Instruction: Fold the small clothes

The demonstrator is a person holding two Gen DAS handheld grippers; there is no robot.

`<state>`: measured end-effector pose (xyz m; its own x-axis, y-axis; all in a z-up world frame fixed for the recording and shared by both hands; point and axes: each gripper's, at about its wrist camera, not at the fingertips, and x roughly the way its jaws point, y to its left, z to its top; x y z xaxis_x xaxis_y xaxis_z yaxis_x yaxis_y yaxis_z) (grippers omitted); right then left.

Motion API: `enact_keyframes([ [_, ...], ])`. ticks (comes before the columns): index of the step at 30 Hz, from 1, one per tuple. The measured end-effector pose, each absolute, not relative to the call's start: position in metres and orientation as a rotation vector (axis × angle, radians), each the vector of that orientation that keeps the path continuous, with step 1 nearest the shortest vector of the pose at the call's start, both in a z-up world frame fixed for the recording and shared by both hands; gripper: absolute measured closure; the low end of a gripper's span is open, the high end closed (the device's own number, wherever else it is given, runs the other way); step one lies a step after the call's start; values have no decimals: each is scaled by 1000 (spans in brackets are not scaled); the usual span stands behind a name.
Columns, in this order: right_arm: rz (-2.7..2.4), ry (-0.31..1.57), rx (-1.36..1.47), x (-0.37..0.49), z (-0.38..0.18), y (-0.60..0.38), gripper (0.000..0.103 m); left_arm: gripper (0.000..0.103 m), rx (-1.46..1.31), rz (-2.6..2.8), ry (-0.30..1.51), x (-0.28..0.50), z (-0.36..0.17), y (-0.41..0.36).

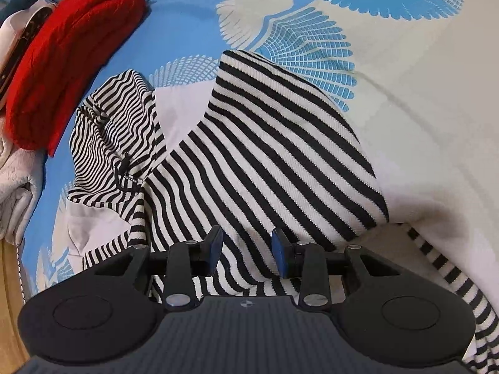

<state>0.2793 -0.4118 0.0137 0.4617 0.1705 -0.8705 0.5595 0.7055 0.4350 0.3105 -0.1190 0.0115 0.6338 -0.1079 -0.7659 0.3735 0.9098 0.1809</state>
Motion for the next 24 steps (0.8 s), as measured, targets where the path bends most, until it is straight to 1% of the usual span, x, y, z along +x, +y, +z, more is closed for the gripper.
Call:
enact_keyframes([
  [4,-270,1090,785,279,14,-415,67,96,-40,-122,819,330,43,-44],
  [7,-283,1087,779,277,13,-419,67,96,-242,9,877,339,38,6],
  [10,-305,1085,773,275,12,-423,67,96,-356,6,951,340,26,24],
  [11,-311,1084,773,275,12,-424,67,94,-403,-14,982,340,21,26],
  [12,-315,1083,773,274,13,-426,67,91,-441,-35,1011,339,16,27],
  [14,-321,1080,775,274,13,-427,67,70,-494,-83,1079,343,1,23],
  [16,-325,1078,777,274,14,-428,67,66,-531,-104,1151,346,-13,19],
  [20,-323,1076,790,274,14,-427,67,65,-612,-79,1234,348,-44,14],
  [22,-326,1069,787,274,16,-428,67,66,-642,-70,1242,349,-51,13],
  [24,-327,1061,781,274,17,-429,67,89,-629,-63,1221,350,-51,11],
])
